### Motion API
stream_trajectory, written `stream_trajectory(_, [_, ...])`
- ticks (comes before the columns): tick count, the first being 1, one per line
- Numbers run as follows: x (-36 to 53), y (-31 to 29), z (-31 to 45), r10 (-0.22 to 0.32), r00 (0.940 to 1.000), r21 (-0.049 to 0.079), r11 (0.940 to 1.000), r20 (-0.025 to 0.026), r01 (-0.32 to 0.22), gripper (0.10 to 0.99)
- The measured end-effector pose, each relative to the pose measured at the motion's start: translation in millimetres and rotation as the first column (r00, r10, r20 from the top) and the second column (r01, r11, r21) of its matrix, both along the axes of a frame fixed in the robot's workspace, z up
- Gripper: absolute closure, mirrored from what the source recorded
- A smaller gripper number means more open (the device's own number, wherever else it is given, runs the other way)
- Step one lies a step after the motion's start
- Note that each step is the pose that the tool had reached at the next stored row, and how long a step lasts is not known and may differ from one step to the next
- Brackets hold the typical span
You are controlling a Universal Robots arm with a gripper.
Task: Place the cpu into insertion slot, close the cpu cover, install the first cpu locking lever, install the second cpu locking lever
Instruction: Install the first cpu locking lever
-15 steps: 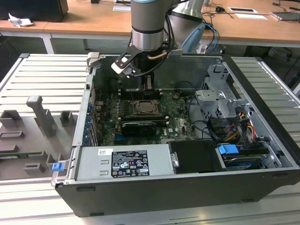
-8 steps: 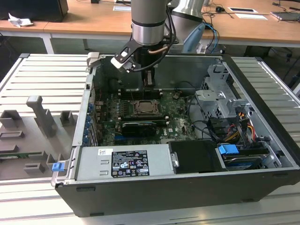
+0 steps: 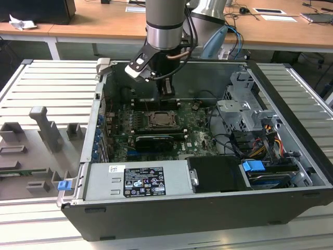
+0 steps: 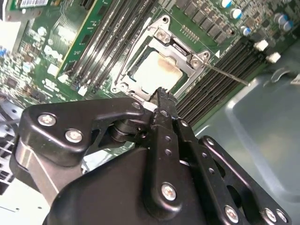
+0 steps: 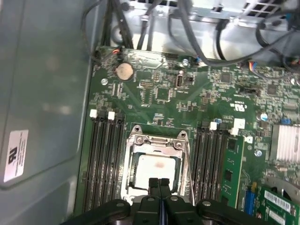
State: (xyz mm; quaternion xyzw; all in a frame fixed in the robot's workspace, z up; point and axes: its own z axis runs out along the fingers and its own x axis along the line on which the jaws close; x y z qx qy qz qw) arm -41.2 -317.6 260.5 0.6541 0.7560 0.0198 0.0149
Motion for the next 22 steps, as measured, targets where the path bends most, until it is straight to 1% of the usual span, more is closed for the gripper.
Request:
stream_trajectory(4, [-0.5,0.0,-1.4,0.045,0.999,0.0,0.999,-0.0029,-0.045,0.98])
stream_trajectory(7, [-0.7,0.1,-1.6,0.09,0.9959,0.0,0.9959,-0.0029,-0.09,0.98])
stream_trajectory(9, [-0.7,0.0,-1.5,0.137,0.9905,0.0,0.9905,-0.003,-0.137,0.98])
stream_trajectory(11, [-0.7,0.1,-1.6,0.171,0.9853,0.0,0.9853,-0.0029,-0.171,0.98])
stream_trajectory(15, [-0.7,0.0,-1.6,0.235,0.9721,0.0,0.9721,-0.0029,-0.235,0.98])
stream_trajectory(17, [-0.7,0.0,-1.6,0.277,0.9607,0.0,0.9607,-0.0029,-0.277,0.98])
stream_trajectory(19, [-0.7,0.0,-1.6,0.305,0.9523,0.0,0.9523,-0.0029,-0.305,0.98])
stream_trajectory(20, [-0.7,0.0,-1.6,0.327,0.9451,0.0,0.9451,-0.0029,-0.327,0.98])
stream_trajectory(21, [-0.7,0.0,-1.6,0.343,0.9394,0.0,0.9394,-0.0029,-0.343,0.98])
stream_trajectory(22, [-0.7,0.0,-1.6,0.354,0.9353,0.0,0.9353,-0.0029,-0.354,0.98])
